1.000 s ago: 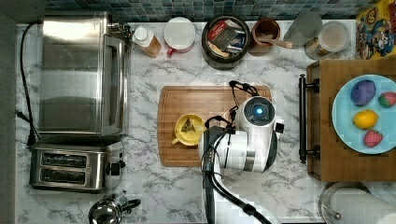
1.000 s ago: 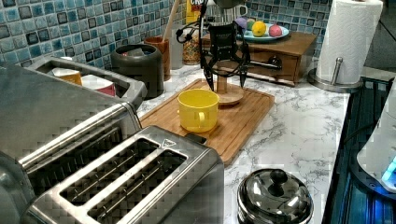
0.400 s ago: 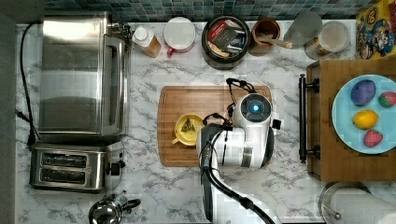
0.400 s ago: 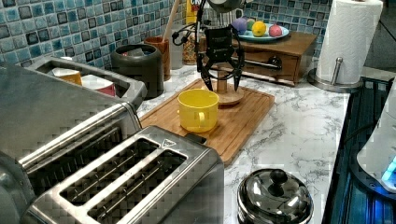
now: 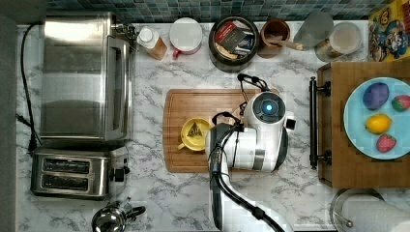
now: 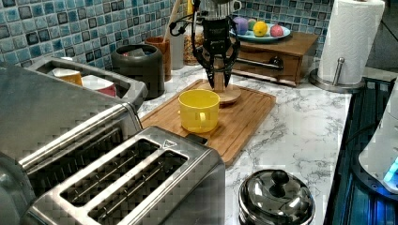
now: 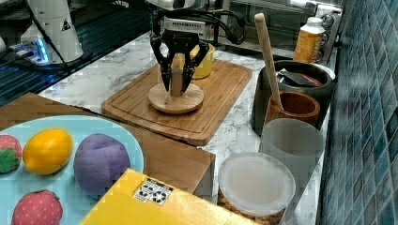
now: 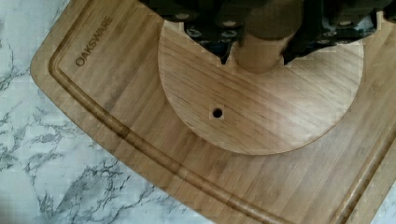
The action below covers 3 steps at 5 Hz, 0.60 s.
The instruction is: Open the lid of the tea container.
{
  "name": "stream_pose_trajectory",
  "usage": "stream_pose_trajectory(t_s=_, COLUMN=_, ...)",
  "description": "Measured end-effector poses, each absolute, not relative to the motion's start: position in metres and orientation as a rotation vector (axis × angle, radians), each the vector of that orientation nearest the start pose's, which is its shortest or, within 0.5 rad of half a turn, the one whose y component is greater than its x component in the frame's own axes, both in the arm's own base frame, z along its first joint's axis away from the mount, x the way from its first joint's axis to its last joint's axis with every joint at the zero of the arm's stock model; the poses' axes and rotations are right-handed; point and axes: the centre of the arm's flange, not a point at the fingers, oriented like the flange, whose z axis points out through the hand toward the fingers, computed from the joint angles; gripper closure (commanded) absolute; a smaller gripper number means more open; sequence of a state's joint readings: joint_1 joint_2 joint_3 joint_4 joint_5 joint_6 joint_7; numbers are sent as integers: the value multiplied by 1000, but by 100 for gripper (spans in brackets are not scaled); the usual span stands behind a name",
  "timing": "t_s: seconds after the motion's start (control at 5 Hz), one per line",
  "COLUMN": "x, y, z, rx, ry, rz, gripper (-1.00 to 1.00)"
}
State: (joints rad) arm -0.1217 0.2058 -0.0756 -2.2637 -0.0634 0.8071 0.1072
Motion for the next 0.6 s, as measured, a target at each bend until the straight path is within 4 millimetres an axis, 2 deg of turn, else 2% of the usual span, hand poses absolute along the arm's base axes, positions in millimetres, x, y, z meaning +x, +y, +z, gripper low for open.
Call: stream_pose_trajectory(t_s=0.6, x=517, y=-106, z=263, rx=-2796, ry=1608, rz=112, gripper=100)
